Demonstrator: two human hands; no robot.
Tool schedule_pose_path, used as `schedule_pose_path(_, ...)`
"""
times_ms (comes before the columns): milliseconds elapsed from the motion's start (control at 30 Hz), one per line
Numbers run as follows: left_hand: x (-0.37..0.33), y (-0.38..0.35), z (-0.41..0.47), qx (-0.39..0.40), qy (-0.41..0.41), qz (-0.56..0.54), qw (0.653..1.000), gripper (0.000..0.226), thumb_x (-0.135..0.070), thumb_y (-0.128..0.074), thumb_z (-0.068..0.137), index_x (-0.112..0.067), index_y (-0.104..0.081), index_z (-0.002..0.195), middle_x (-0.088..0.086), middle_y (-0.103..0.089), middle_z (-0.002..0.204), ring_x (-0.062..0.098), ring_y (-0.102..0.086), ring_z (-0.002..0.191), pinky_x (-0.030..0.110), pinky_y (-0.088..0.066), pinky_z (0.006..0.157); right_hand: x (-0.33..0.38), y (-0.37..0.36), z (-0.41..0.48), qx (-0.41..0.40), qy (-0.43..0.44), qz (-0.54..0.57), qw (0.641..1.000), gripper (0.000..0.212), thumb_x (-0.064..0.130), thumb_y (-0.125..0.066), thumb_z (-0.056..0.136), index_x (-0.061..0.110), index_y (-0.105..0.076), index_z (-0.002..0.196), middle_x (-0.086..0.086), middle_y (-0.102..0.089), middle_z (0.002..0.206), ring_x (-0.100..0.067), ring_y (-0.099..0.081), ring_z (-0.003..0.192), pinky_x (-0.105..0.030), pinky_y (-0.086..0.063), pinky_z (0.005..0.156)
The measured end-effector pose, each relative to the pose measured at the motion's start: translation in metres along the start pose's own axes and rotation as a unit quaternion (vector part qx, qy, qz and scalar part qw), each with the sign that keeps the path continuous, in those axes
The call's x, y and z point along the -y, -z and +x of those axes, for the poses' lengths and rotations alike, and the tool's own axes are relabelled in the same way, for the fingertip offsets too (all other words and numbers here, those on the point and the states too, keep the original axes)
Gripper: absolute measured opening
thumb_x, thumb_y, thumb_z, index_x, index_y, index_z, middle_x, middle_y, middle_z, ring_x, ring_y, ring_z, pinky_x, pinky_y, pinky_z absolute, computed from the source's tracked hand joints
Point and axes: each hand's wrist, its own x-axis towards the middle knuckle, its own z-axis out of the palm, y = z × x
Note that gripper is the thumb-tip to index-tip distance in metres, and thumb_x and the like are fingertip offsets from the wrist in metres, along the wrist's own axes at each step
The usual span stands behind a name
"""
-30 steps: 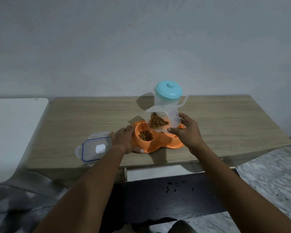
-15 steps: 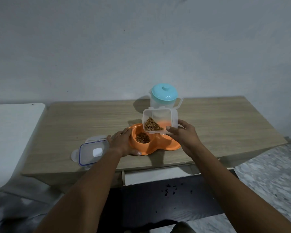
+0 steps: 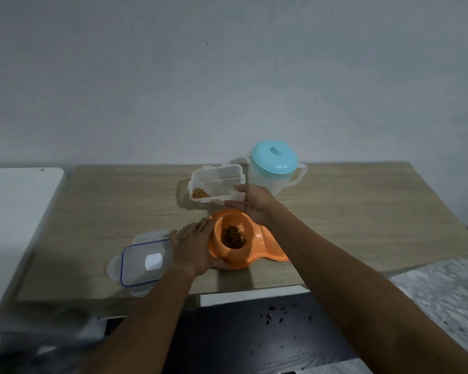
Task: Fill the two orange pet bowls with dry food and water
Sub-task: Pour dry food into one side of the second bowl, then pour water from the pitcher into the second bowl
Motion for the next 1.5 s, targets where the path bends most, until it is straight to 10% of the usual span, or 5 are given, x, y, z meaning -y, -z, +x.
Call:
schedule_pose_path(333,-0.001,0.005,0.003,-0.021,-0.009,0.027,0.999,0.1,-0.047,-0.078,0.066,-0.035,-0.023,0.148,-0.002,-0.034,0.153,0.026,-0.024,0.144,0.063,-0.003,0.112,-0.005,-0.027,0.038,-0.049,-0.012,-0.028,0.998,0.022,0.007,-0.056,0.103,-0.001,-0.049,0.123,-0.02,-0.052,0.123,-0.042,-0.061,0.123,-0.031,-0.063,0.061)
schedule_pose_path(600,-0.017,0.02,0.0,0.03,0.032,0.034,0.998,0.111,-0.066,-0.081,0.049,-0.036,-0.029,0.143,-0.001,-0.045,0.143,0.029,-0.035,0.137,0.062,-0.012,0.111,-0.025,0.003,0.015,-0.104,0.129,-0.163,0.973,0.015,0.013,-0.065,0.089,0.027,-0.069,0.084,-0.007,-0.073,0.101,-0.032,-0.07,0.104,-0.054,-0.059,0.095)
schedule_pose_path(833,-0.058,0.046,0.012,0.082,0.095,0.049,0.991,0.119,-0.079,-0.074,0.035,-0.039,-0.036,0.141,0.002,-0.059,0.134,0.032,-0.047,0.128,0.058,-0.023,0.106,0.01,0.052,-0.034,-0.252,0.317,-0.214,0.889,0.018,0.017,-0.063,0.091,0.02,-0.076,0.103,0.008,-0.072,0.099,-0.01,-0.066,0.088,-0.035,-0.055,0.087)
schedule_pose_path(1033,-0.105,0.045,0.014,0.086,0.126,0.051,0.987,0.122,-0.056,-0.087,0.048,-0.025,-0.028,0.15,0.006,-0.043,0.149,0.031,-0.041,0.134,0.047,-0.037,0.103,0.073,0.096,-0.01,-0.27,0.337,-0.36,0.827,0.044,0.035,-0.058,0.098,0.019,-0.058,0.139,-0.011,-0.055,0.144,-0.029,-0.051,0.133,-0.041,-0.045,0.107)
schedule_pose_path(1500,-0.134,0.04,0.024,0.081,0.249,0.015,0.965,0.117,-0.028,-0.095,0.049,-0.022,-0.034,0.148,0.007,-0.05,0.142,0.032,-0.052,0.126,0.044,-0.047,0.097,0.084,0.123,0.042,-0.055,0.159,-0.218,0.961,0.064,0.065,-0.065,0.087,0.008,-0.07,0.116,-0.006,-0.07,0.107,-0.014,-0.06,0.078,-0.026,-0.046,0.065)
